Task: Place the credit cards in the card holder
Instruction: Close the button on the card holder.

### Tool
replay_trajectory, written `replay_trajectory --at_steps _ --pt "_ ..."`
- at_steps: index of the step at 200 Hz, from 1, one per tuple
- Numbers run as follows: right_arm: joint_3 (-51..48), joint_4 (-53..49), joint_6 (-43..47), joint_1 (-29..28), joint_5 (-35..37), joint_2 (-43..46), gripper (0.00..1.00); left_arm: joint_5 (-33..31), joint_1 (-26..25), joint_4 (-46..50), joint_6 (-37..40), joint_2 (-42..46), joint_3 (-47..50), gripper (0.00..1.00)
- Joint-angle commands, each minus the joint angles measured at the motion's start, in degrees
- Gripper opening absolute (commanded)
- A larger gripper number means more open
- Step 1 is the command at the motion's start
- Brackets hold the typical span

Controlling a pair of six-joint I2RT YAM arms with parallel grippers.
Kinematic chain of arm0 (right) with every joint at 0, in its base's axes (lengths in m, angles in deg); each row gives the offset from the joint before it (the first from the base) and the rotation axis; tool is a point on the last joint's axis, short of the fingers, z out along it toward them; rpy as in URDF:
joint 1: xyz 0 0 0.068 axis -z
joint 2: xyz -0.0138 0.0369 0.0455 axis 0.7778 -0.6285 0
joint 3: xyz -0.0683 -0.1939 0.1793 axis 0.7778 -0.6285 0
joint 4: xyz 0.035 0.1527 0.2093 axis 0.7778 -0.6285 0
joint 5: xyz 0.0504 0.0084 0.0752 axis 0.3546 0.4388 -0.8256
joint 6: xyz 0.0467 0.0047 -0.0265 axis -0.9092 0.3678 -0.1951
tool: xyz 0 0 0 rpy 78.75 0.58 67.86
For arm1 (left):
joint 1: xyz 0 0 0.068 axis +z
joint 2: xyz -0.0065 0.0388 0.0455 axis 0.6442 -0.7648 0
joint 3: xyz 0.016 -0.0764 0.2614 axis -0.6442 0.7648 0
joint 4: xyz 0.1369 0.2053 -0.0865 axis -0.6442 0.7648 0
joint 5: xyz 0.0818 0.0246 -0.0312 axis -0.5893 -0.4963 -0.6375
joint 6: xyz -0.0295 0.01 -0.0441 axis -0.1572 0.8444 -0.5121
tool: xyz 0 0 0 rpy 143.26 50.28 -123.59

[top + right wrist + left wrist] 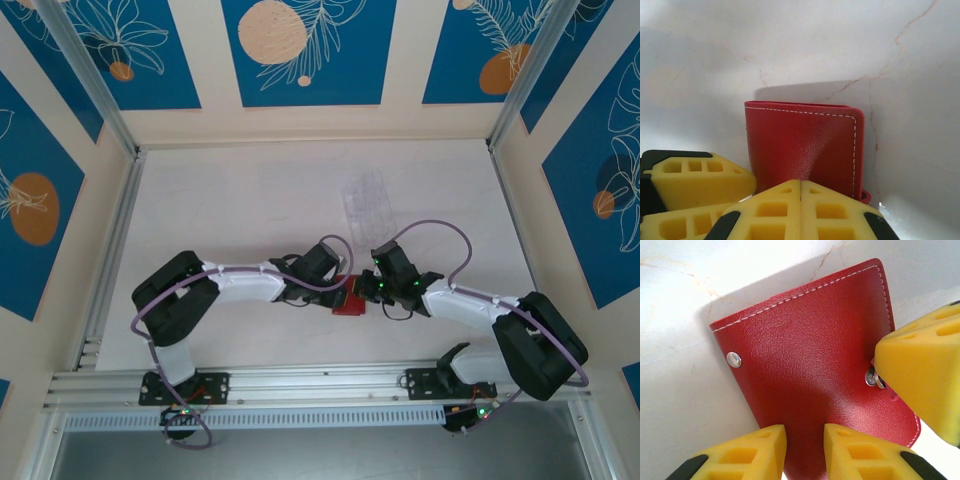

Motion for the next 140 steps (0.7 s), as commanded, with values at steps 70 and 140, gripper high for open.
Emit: replay_trajectory --at_steps 70,140 --pt "1.0 -1.6 -0.6 -3.2 4.1 -1.5 0.00 -0.1 -1.2 0.6 -0.3 -3.9 0.8 0.27" --pt "-0.3 -4.2 -3.5 -9.1 11.5 -1.8 0.00 -0.3 -1.3 0.6 -0.3 -4.0 0.5 0.27"
